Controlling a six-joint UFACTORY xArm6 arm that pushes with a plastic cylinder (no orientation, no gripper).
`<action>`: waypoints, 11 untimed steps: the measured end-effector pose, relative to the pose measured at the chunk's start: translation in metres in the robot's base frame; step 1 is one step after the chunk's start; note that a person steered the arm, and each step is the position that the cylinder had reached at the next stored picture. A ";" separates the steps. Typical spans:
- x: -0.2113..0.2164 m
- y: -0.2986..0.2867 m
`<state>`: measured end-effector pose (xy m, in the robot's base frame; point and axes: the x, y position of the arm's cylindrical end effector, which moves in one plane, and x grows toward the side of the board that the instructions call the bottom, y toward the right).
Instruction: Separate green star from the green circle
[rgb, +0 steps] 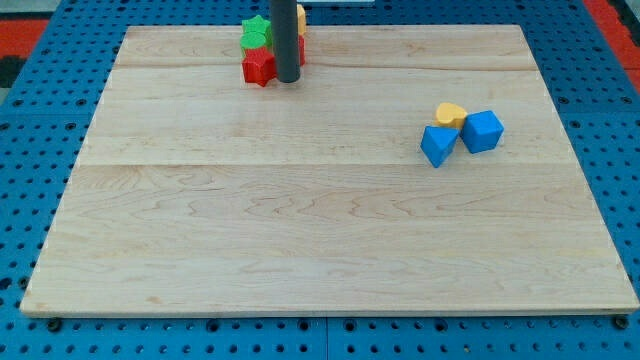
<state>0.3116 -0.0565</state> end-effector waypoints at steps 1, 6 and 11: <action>0.072 -0.026; -0.120 -0.171; -0.065 0.070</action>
<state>0.2471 0.0134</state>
